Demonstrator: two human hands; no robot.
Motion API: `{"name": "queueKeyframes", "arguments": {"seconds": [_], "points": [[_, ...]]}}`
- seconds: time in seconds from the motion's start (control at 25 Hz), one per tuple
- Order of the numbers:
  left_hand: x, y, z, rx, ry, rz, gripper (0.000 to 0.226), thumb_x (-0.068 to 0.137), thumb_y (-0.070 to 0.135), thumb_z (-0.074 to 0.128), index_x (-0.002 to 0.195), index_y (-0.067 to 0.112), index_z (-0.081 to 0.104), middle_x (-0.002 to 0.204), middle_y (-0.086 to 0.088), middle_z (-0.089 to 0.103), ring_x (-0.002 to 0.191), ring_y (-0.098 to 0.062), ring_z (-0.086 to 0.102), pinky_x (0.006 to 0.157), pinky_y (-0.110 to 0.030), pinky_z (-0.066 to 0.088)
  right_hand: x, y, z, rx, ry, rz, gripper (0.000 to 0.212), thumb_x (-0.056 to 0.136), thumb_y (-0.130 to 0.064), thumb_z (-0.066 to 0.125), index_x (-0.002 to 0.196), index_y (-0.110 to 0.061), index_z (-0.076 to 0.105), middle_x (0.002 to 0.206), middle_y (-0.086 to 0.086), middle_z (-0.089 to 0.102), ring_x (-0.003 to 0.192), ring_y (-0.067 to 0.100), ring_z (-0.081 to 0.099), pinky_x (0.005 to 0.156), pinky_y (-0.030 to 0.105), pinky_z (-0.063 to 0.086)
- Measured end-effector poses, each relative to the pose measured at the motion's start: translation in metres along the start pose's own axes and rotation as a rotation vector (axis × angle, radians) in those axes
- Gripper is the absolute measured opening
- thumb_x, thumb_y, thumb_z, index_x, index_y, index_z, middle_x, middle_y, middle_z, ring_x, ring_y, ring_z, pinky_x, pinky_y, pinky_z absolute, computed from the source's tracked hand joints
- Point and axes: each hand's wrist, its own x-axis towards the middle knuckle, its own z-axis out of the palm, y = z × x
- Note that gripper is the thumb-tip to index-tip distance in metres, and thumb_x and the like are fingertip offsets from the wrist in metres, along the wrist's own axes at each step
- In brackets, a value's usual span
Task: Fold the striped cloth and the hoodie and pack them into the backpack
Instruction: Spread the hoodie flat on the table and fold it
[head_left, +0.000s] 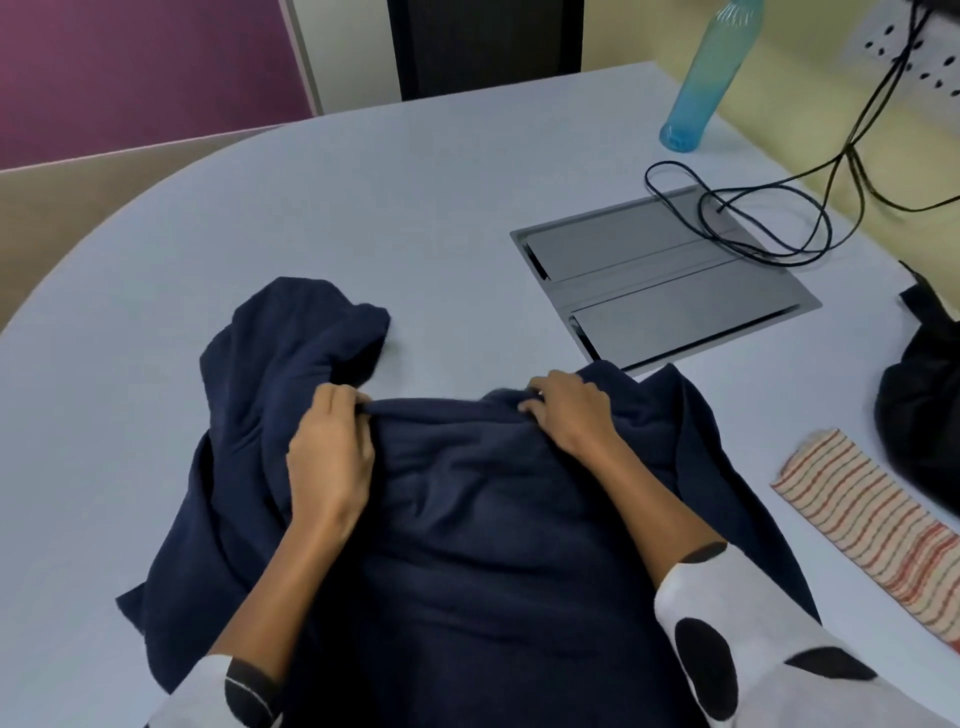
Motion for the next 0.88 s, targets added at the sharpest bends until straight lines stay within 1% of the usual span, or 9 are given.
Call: {"name": "queueKeyframes", "arguments": {"seconds": [0.08, 0.16, 0.24, 0.36, 0.44, 0.56, 0.68, 0.76, 0.88], "points": [[0.007, -0.002, -0.007, -0.004, 0.105, 0.017, 0.012, 0.094, 0.006, 0.046, 0.097, 0.005, 0.057, 0.100, -0.007, 0.054, 0.082, -0.020, 0.043, 0.068, -0.030, 0.033, 0.016, -0.005, -0.008, 0.210, 0.174, 0.064, 0.025, 0.095, -0.038, 0.049, 0.100, -0.016, 0.060, 0.105, 0.006, 0.061, 0.096, 0.033, 0.059, 0.075, 0.037, 0.042], [0.018, -0.005, -0.007, -0.040, 0.169, 0.004, 0.013, 0.094, 0.004, 0.045, 0.099, 0.004, 0.057, 0.101, -0.007, 0.053, 0.086, -0.016, 0.036, 0.072, -0.023, 0.027, 0.030, -0.017, -0.016, 0.326, 0.285, 0.053, 0.019, 0.095, -0.033, 0.050, 0.096, -0.015, 0.055, 0.103, 0.005, 0.057, 0.093, 0.027, 0.055, 0.077, 0.038, 0.041], [0.027, -0.010, -0.004, -0.069, 0.195, -0.036, 0.015, 0.094, 0.003, 0.045, 0.103, 0.004, 0.056, 0.107, -0.009, 0.053, 0.090, -0.020, 0.037, 0.078, -0.021, 0.027, 0.037, -0.026, -0.016, 0.461, 0.271, -0.013, 0.016, 0.094, -0.026, 0.055, 0.105, -0.015, 0.057, 0.108, 0.004, 0.053, 0.094, 0.021, 0.051, 0.082, 0.036, 0.042], [0.020, -0.025, 0.010, 0.099, 0.062, -0.028, 0.016, 0.091, 0.005, 0.051, 0.104, 0.000, 0.059, 0.112, -0.014, 0.054, 0.097, -0.033, 0.044, 0.082, -0.035, 0.040, 0.021, -0.020, 0.003, 0.581, 0.195, -0.096, 0.038, 0.090, -0.021, 0.062, 0.127, -0.018, 0.054, 0.123, 0.004, 0.048, 0.102, 0.017, 0.055, 0.096, 0.035, 0.045], [0.002, -0.030, 0.017, 0.251, -0.019, 0.041, 0.010, 0.088, 0.006, 0.058, 0.096, 0.000, 0.061, 0.103, -0.014, 0.059, 0.091, -0.035, 0.047, 0.077, -0.043, 0.045, 0.000, -0.003, 0.026, 0.462, 0.279, -0.103, 0.044, 0.090, -0.022, 0.062, 0.132, -0.017, 0.051, 0.131, 0.006, 0.045, 0.113, 0.021, 0.051, 0.099, 0.040, 0.044], [-0.025, -0.035, 0.015, 0.384, -0.043, 0.043, 0.005, 0.084, 0.009, 0.062, 0.084, 0.004, 0.060, 0.083, -0.011, 0.060, 0.078, -0.032, 0.047, 0.069, -0.045, 0.038, -0.028, 0.040, 0.049, 0.163, 0.442, -0.046, 0.052, 0.091, -0.039, 0.056, 0.138, -0.018, 0.047, 0.145, 0.014, 0.039, 0.132, 0.029, 0.038, 0.108, 0.048, 0.033], [-0.038, -0.038, 0.008, 0.476, -0.088, 0.013, 0.008, 0.079, 0.005, 0.066, 0.079, 0.003, 0.059, 0.073, -0.012, 0.058, 0.068, -0.033, 0.047, 0.062, -0.045, 0.034, -0.036, 0.094, 0.052, 0.079, 0.386, 0.095, 0.067, 0.092, -0.055, 0.039, 0.146, -0.015, 0.035, 0.155, 0.016, 0.026, 0.142, 0.031, 0.023, 0.116, 0.047, 0.019], [-0.036, -0.034, 0.008, 0.526, -0.132, 0.040, 0.010, 0.072, 0.000, 0.070, 0.073, 0.001, 0.060, 0.070, -0.015, 0.057, 0.065, -0.034, 0.047, 0.058, -0.043, 0.035, -0.035, 0.115, 0.048, 0.094, 0.383, 0.182, 0.062, 0.096, -0.045, 0.046, 0.146, -0.011, 0.035, 0.156, 0.016, 0.022, 0.144, 0.031, 0.020, 0.118, 0.047, 0.018], [-0.025, -0.023, 0.013, 0.500, -0.174, 0.102, 0.015, 0.069, 0.007, 0.077, 0.075, -0.001, 0.066, 0.078, -0.018, 0.060, 0.068, -0.036, 0.049, 0.056, -0.043, 0.039, -0.030, 0.122, 0.035, 0.136, 0.498, 0.221, 0.038, 0.093, -0.014, 0.056, 0.131, -0.010, 0.055, 0.151, 0.020, 0.031, 0.138, 0.035, 0.030, 0.111, 0.050, 0.028]]}}
